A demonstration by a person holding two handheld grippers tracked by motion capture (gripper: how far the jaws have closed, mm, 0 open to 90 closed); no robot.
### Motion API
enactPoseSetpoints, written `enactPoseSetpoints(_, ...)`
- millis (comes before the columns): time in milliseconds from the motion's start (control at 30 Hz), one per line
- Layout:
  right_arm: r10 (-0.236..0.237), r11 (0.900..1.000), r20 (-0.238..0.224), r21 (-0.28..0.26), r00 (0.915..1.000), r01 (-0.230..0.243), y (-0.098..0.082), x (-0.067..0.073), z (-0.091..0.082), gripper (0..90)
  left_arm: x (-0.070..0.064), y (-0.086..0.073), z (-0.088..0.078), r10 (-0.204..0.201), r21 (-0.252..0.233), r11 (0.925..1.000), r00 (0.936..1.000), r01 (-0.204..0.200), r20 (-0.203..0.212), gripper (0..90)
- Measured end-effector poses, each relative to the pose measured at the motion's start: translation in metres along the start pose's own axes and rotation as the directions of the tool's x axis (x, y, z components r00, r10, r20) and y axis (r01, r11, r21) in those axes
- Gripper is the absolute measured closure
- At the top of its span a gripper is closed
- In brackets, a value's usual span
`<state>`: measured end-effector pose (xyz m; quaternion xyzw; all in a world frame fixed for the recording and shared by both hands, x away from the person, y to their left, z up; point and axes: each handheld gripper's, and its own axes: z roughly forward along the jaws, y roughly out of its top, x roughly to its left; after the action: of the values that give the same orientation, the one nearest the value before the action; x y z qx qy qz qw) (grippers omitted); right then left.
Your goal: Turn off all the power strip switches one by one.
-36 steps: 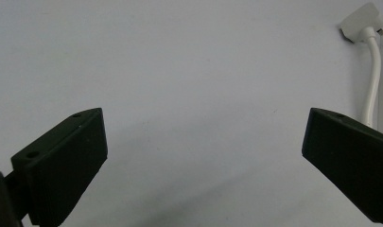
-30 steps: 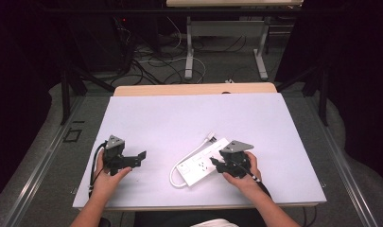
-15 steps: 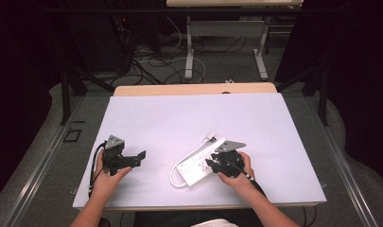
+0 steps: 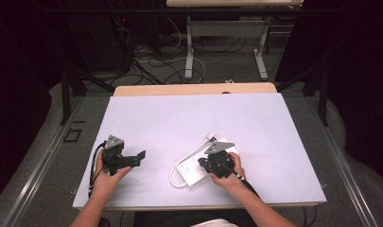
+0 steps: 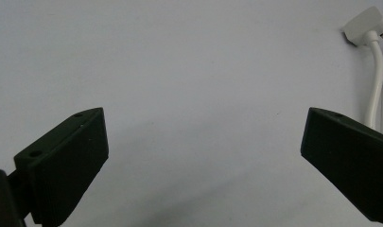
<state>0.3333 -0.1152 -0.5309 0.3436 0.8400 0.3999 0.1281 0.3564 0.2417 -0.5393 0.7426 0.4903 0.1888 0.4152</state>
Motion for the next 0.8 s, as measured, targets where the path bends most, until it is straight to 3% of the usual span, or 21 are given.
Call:
enactPoseSetpoints(400, -0.045, 0.999, -0.062, 0.024, 0.9971, 0.047, 0.012, 0.014, 0.013, 90.0, 0.001, 0.000, -0.001, -0.006, 0.011, 0.9999, 1.0000, 0.006, 0.001, 1.5)
enactPoseSetpoints(533, -0.041, 0.999, -0.068, 0.020, 0.9968, 0.043, 0.015, 0.018, 0.019, 90.0, 0.001, 0.000, 0.000, -0.008, 0.001, 1.0000, 1.0000, 0.008, -0.002, 1.5)
enactPoseSetpoints(800, -0.064, 0.993, -0.099, 0.097, 0.9930, 0.074, 0.025, 0.026, 0.028, 90.0, 0.001, 0.000, 0.000, -0.008, 0.014, 0.9999, 1.0000, 0.008, 0.001, 1.6)
